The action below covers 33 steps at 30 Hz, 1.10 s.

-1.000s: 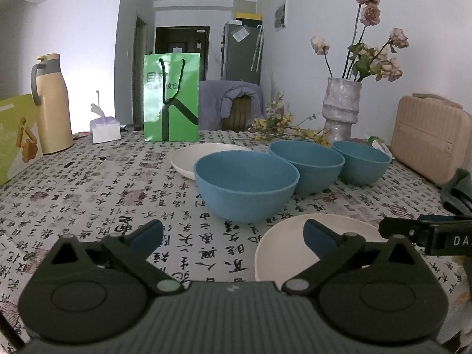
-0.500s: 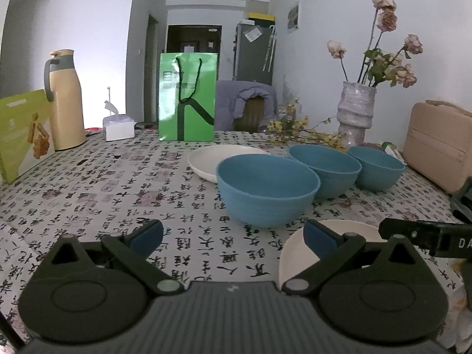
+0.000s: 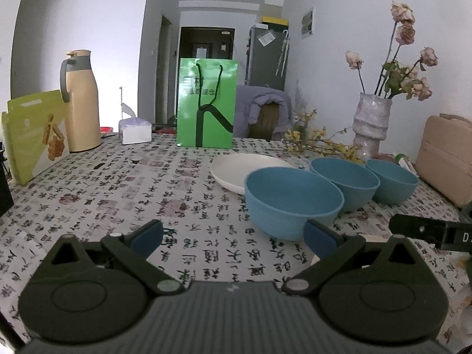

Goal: Organize plates and bowls
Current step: 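Pull both grippers back from the placed plate and bowls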

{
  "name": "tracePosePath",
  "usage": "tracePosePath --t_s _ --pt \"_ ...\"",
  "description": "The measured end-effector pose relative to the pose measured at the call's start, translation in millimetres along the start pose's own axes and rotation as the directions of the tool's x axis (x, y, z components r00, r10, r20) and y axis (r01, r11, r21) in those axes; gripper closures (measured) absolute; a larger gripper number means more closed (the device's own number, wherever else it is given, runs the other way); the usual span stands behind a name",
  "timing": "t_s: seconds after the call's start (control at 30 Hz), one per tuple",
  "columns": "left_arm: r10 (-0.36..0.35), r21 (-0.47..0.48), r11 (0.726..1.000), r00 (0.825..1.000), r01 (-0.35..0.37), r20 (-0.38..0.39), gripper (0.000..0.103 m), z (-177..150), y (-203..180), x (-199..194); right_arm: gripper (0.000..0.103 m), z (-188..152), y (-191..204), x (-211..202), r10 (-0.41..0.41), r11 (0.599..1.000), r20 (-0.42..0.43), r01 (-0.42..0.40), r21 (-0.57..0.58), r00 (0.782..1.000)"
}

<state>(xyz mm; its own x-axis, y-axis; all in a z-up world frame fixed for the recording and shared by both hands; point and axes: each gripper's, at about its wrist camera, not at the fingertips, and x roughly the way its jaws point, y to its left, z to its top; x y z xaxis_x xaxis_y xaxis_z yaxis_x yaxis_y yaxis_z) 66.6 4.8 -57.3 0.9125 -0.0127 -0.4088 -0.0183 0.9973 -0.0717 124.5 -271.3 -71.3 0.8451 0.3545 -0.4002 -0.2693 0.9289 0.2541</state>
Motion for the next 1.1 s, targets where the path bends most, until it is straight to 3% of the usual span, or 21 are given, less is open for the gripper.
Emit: tracePosePath --t_s 0.57,1.1 --pt "0.011 -0.092 0.996 1.000 -0.011 0.003 0.000 60 42 5 0.000 60 48 30 0.019 0.995 0.000 -0.019 -0.103 1.000" --pt "0.044 -0.163 0.986 0.998 -0.035 0.055 0.000 117 71 30 0.000 125 71 77 0.053 0.994 -0.051 -0.057 -0.091 0.997"
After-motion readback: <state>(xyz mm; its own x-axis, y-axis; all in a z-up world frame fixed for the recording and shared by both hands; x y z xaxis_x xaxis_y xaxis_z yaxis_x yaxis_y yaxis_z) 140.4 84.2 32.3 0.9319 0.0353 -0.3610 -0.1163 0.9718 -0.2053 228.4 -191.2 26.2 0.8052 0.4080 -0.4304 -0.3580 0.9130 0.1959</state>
